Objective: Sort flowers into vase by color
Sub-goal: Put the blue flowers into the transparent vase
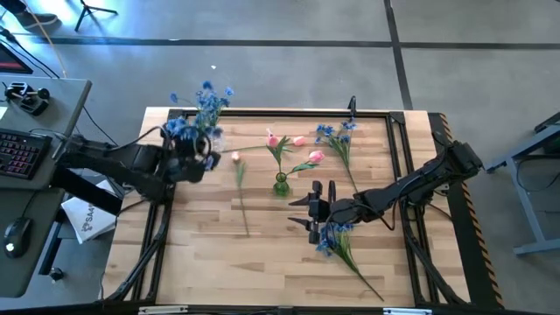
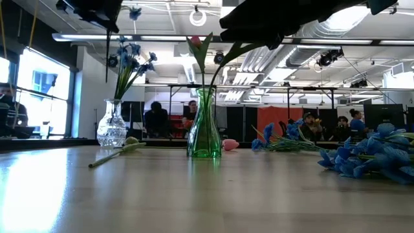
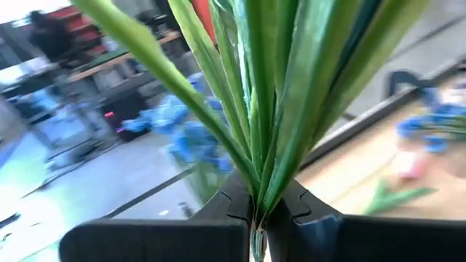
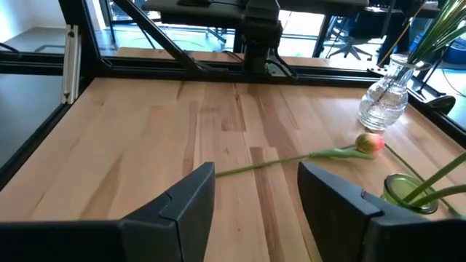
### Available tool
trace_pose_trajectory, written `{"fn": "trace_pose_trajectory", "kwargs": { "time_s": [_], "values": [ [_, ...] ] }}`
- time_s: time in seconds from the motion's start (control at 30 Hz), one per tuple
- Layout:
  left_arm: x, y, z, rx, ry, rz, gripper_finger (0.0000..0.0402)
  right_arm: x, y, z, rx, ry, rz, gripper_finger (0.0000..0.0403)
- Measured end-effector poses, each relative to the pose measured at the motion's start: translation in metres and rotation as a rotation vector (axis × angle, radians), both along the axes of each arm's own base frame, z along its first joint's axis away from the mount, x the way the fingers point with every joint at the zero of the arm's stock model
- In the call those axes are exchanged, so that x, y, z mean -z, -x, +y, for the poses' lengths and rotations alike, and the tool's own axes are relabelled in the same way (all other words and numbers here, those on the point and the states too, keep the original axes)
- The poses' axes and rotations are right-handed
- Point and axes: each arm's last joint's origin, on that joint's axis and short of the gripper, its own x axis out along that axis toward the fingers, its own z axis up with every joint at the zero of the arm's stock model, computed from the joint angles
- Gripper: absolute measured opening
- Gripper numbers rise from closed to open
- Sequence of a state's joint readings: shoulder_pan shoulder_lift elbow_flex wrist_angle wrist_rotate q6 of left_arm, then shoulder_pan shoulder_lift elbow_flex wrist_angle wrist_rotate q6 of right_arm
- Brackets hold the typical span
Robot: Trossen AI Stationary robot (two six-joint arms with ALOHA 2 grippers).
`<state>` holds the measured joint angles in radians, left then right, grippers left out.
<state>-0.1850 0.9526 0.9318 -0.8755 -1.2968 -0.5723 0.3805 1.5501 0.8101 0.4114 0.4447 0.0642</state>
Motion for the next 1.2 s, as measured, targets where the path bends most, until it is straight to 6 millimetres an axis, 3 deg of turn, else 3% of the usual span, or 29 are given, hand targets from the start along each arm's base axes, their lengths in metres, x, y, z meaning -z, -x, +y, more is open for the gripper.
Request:
{"fn": "trace_pose_trajectory", "kwargs": {
  "time_s": [0.37,0.63,0.97,1.2],
  "values": [
    [0.004,0.005,0.050,-0.208,0.058,0.122,0.0001,0.000,0.000,0.000,-0.001,0.002,0.001,0.0193],
    [0.022,-0.005,0.074,-0.066,0.078,0.127,0.0000,0.000,0.000,0.000,-0.002,0.005,0.004,0.0193],
    [0.016,-0.002,0.080,-0.064,0.046,0.114,0.0000,0.000,0.000,0.000,0.010,-0.006,0.000,0.0193],
    [0.007,0.006,0.077,-0.042,0.058,0.010,0.0000,0.000,0.000,0.000,0.016,-0.021,-0.002,0.0193]
  ]
}}
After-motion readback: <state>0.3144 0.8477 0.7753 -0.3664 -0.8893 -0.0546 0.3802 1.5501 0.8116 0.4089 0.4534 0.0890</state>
